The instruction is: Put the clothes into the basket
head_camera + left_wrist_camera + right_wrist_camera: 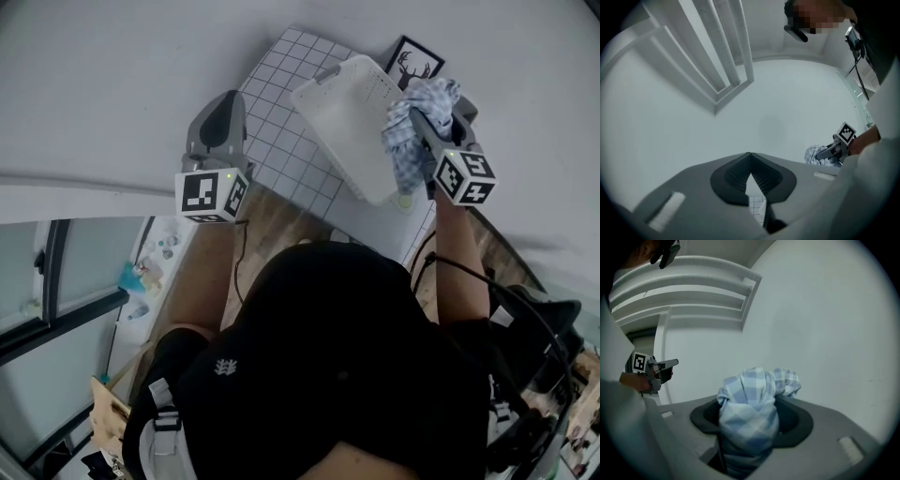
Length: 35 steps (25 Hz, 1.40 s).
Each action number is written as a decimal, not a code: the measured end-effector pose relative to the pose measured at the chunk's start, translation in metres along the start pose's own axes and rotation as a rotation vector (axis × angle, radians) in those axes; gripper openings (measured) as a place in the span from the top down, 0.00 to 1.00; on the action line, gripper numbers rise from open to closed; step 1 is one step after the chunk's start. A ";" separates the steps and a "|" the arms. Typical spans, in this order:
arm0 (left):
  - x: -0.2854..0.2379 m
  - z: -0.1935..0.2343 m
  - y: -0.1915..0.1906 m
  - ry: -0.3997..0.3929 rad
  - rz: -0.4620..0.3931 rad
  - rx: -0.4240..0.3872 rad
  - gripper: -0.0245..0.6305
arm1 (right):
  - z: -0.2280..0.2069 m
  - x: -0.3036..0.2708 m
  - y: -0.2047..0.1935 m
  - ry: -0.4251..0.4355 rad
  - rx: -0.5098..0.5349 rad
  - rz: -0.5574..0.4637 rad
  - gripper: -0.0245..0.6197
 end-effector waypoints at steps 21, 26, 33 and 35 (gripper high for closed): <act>0.032 0.042 -0.035 0.120 0.095 0.041 0.95 | 0.052 -0.094 -0.018 0.156 0.039 0.093 0.54; 0.033 0.043 -0.043 0.134 0.117 0.058 0.95 | 0.059 -0.109 -0.021 0.180 0.041 0.113 0.54; 0.035 0.044 -0.088 0.139 0.159 0.089 0.95 | 0.055 -0.143 -0.072 0.180 0.029 0.197 0.54; 0.036 0.043 -0.097 0.140 0.171 0.097 0.95 | 0.052 -0.148 -0.083 0.177 0.022 0.221 0.54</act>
Point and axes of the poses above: the fingertips, and each gripper's own axes: x backward along the fingers, z to its left, y out of its top, the point moved 8 cm from there along x, backward along the fingers, and after that the axes turned 14 degrees about -x, right-handed, at the moved point
